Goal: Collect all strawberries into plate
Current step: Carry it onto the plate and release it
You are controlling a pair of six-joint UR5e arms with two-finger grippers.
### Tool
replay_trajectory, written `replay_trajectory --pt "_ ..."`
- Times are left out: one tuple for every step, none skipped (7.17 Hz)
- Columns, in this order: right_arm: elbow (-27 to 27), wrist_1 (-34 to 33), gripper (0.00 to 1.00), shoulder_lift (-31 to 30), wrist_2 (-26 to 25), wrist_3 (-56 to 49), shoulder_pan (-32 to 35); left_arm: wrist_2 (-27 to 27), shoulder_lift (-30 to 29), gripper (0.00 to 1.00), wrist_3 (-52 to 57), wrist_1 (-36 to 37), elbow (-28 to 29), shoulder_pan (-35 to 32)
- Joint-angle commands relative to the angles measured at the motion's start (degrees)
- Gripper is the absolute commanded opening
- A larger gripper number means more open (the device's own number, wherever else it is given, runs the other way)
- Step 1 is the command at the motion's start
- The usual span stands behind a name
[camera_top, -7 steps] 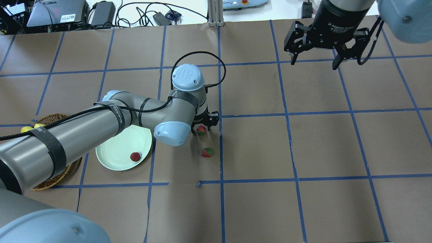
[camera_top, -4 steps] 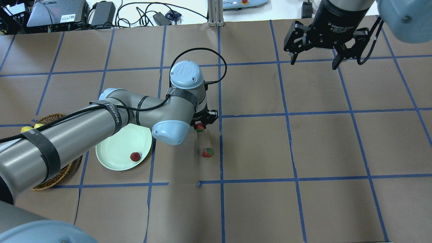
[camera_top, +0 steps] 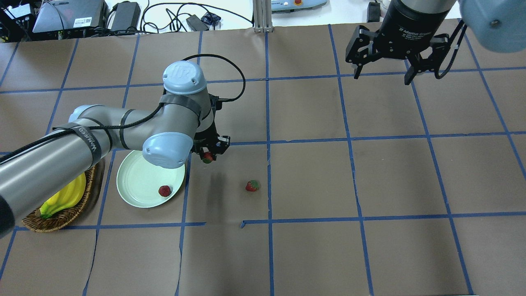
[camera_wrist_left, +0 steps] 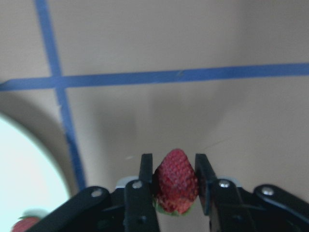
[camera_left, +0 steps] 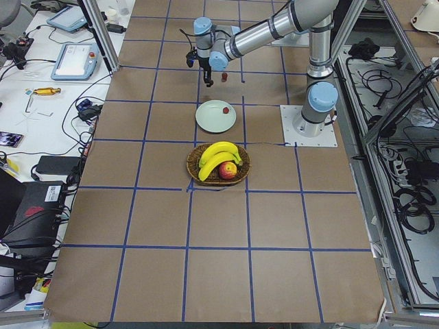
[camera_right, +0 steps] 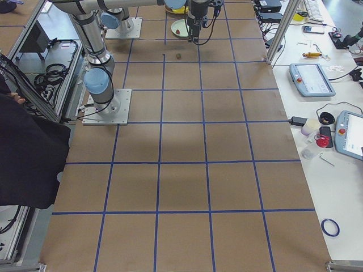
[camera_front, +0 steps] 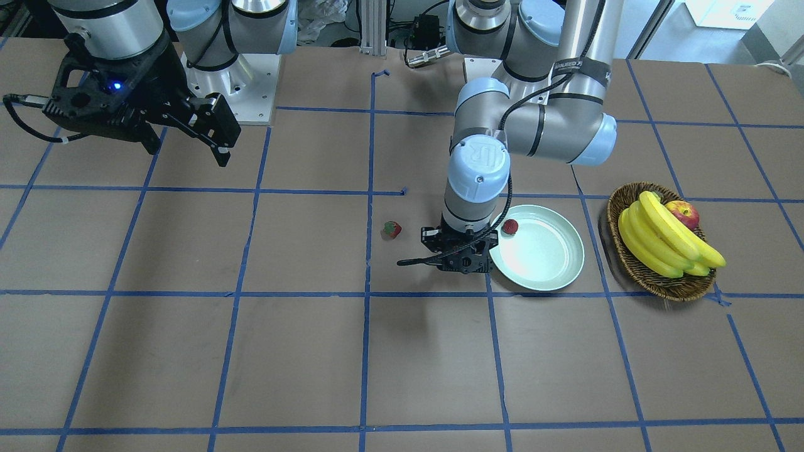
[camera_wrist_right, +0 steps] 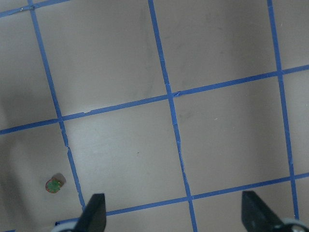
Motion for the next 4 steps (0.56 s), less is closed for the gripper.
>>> replay_trajectory --pt "0.01 0.03 1.0 0.0 0.0 0.0 0.0 1.97 3.75 0.17 11.6 -0.09 -6.58 7.34" --pt "0.01 0.03 1.0 0.0 0.0 0.0 0.0 2.06 4.46 0.18 15.13 0.61 -8.08 10.51" --pt "0.01 0.03 1.0 0.0 0.0 0.0 0.0 3.8 4.46 0.18 19.43 0.7 -8.45 12.54" --pt "0.01 0.12 1.0 0.0 0.0 0.0 0.0 4.17 4.12 0.19 20.95 0.71 -8.54 14.56"
